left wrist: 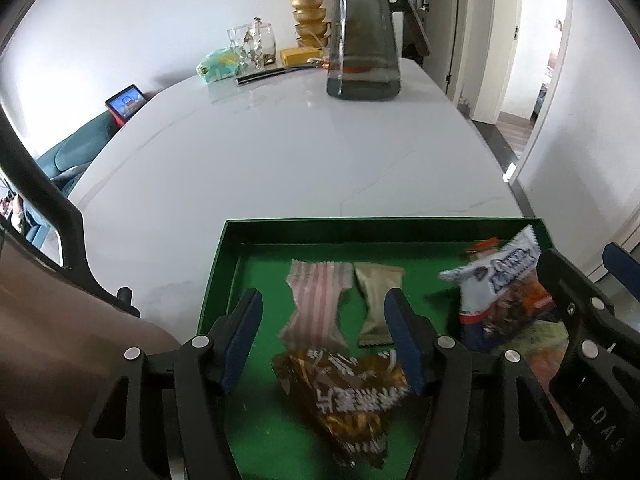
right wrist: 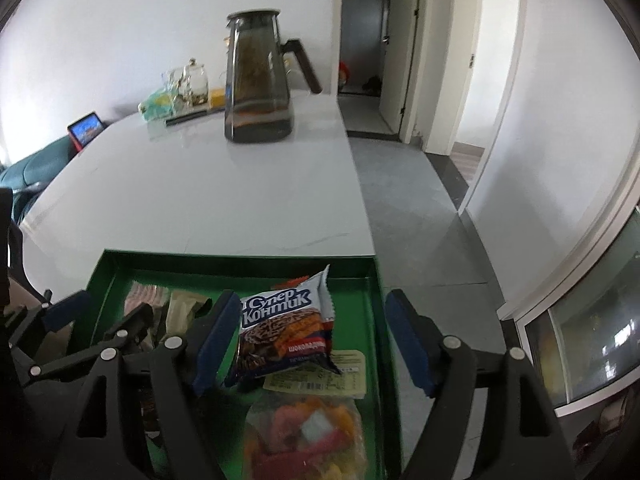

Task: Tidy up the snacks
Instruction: 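Lower both packs into the green tray and open both grippers, then withdraw both grippers from the tray and turn toward the loose snacks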

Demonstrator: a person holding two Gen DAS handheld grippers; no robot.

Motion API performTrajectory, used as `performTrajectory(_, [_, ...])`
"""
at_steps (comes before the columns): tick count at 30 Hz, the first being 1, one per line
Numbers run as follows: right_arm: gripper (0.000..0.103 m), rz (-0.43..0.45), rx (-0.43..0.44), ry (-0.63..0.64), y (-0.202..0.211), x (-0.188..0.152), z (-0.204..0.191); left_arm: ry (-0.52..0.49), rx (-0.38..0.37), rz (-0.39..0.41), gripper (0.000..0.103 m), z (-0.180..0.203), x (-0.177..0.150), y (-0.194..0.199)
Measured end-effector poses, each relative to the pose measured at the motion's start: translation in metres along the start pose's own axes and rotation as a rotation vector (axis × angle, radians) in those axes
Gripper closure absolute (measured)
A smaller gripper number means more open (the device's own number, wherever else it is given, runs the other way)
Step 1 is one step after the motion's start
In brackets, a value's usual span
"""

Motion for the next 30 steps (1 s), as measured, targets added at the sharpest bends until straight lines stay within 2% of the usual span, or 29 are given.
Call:
performTrajectory(6, [0.008, 0.032, -0.052, -0.050, 0.036, -0.009, 0.014, -0.037, -0.087, 0.017, 0.046, 0.009, -0.013, 0.032])
performTrajectory(10, [0.008, 0.071, -0.096, -0.095, 0.073, -0.019, 0.026, -0.122, -0.163, 0.018, 0.045, 0.016, -0.035, 0.062])
performTrajectory(15, [0.008, 0.113, -0.160, -0.086, 0.125, -0.036, 0.026, -0.214, -0.266, 0.011, 0.045, 0.010, -0.061, 0.098])
performTrajectory(18, [0.007, 0.132, -0.193, -0.081, 0.156, -0.050, 0.019, -0.263, -0.323, 0.010, 0.044, -0.004, -0.075, 0.121])
performTrajectory(20, [0.000, 0.142, -0.198, -0.078, 0.176, -0.062, 0.009, -0.306, -0.363, 0.015, 0.039, -0.020, -0.088, 0.139])
performTrajectory(23, [0.000, 0.151, -0.204, -0.069, 0.199, -0.078, -0.010, -0.358, -0.408, 0.017, 0.037, -0.043, -0.105, 0.158])
performTrajectory(30, [0.000, 0.106, -0.213, -0.069, 0.244, -0.115, -0.081, -0.422, -0.481, 0.002, 0.037, -0.127, -0.121, 0.182])
Point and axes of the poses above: each gripper's, at about its wrist camera, not at the fingertips, and y roughly against the way its jaws point, z to its right, x to its top, the point moved 1 cm from there along -y, roughly the way its jaws point, and after that the axes turned 11 degrees about y, right-handed, at the moved point
